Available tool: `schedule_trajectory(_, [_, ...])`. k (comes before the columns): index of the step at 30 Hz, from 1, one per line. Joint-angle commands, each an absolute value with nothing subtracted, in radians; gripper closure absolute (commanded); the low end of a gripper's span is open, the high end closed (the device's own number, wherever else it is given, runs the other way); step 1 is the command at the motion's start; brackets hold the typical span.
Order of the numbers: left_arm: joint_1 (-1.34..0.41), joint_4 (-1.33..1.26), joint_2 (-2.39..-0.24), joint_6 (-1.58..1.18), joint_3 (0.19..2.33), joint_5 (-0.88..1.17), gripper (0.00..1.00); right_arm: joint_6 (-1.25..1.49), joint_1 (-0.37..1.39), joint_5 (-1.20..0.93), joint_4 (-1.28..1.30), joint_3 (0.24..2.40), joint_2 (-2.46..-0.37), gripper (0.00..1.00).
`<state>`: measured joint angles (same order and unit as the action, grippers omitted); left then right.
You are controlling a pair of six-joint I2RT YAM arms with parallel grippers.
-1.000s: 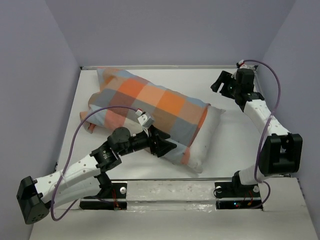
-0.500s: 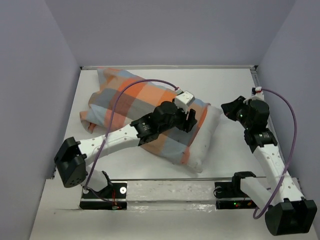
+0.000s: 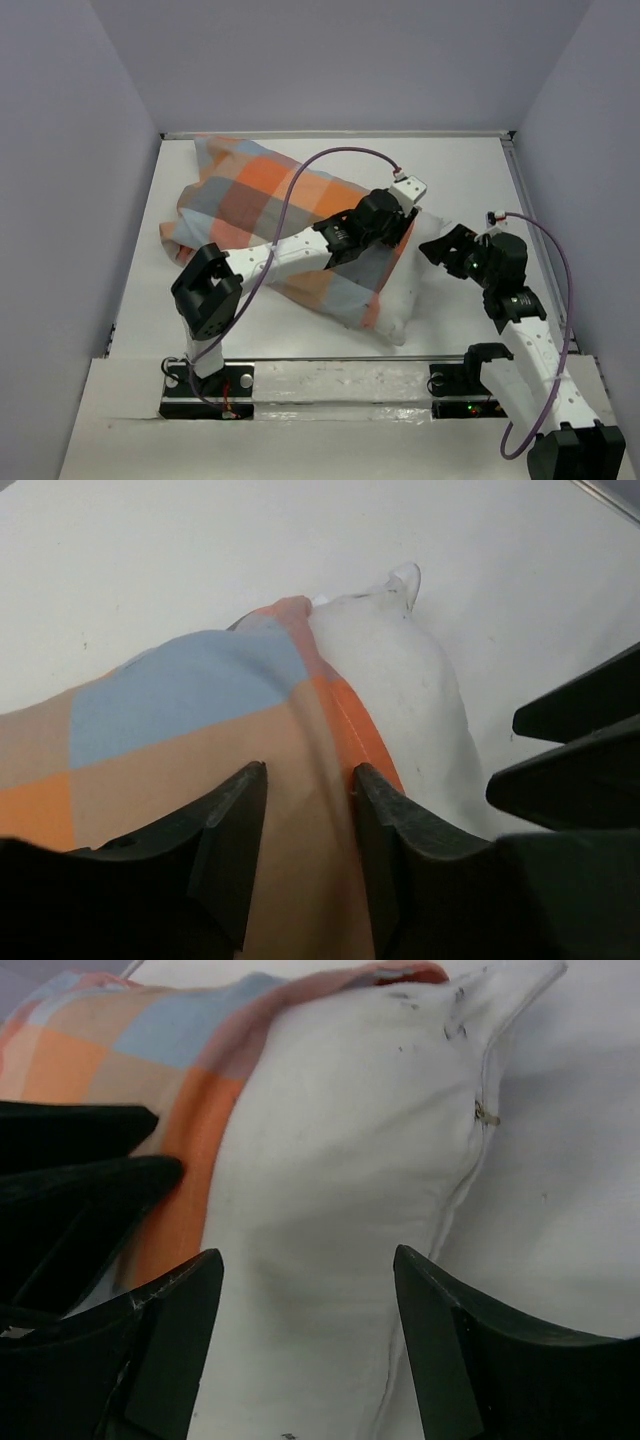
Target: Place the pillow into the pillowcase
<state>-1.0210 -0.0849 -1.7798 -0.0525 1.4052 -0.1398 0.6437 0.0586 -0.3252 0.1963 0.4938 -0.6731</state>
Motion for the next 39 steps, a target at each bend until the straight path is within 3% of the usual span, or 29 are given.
schedule_trajectory(1, [-1.026,-0.095,-1.822,-0.014,1.482,-0.155,0.55,0.66,0.057,-0.391,0.181,0.448,-0.664,0.22])
schedule_trajectory(2, [-1.026,-0.098,-1.824,-0.014,1.486,-0.149,0.6,0.664,0.057,-0.393,0.178,0.43,-0.673,0.21])
schedule_trajectory(3, [-1.028,-0.101,-1.827,-0.014,1.488,-0.146,0.74,0.669,0.057,-0.42,0.167,0.419,-0.684,0.2])
schedule_trajectory(6, [-1.026,-0.12,-1.825,-0.023,1.493,-0.117,0.99,0.709,0.057,-0.509,0.034,0.364,-0.756,0.2])
schedule_trajectory(8, [-1.028,-0.129,-1.813,-0.044,1.493,-0.077,1.0,0.741,0.075,-0.552,-0.047,0.332,-0.802,0.26])
schedule_trajectory(11, [-1.026,-0.156,-1.78,-0.093,1.486,0.01,1.0,0.782,0.156,-0.581,-0.182,0.324,-0.891,0.57])
schedule_trajectory(12, [-1.026,-0.163,-1.769,-0.109,1.485,0.055,1.0,0.807,0.208,-0.603,-0.237,0.316,-0.911,0.76])
schedule_trajectory(14, [-1.028,-0.198,-1.726,-0.144,1.471,0.112,1.0,0.885,0.264,-0.606,-0.406,0.31,-0.966,0.95])
schedule_trajectory(15, [-1.026,-0.221,-1.698,-0.182,1.454,0.165,1.0,0.928,0.311,-0.589,-0.507,0.311,-0.992,1.0])
schedule_trajectory(26, [-1.026,-0.357,-1.517,-0.443,1.313,0.377,1.0,0.974,0.351,-0.358,-0.805,0.411,-1.074,1.0])
schedule_trajectory(35, [-1.023,-0.405,-1.453,-0.609,1.223,0.365,1.0,1.127,0.351,-0.227,-1.118,0.439,-1.432,1.0])
schedule_trajectory(39, [-1.005,-0.416,-1.486,-0.618,1.235,0.322,1.0,1.134,0.351,-0.216,-1.097,0.44,-1.447,1.0])
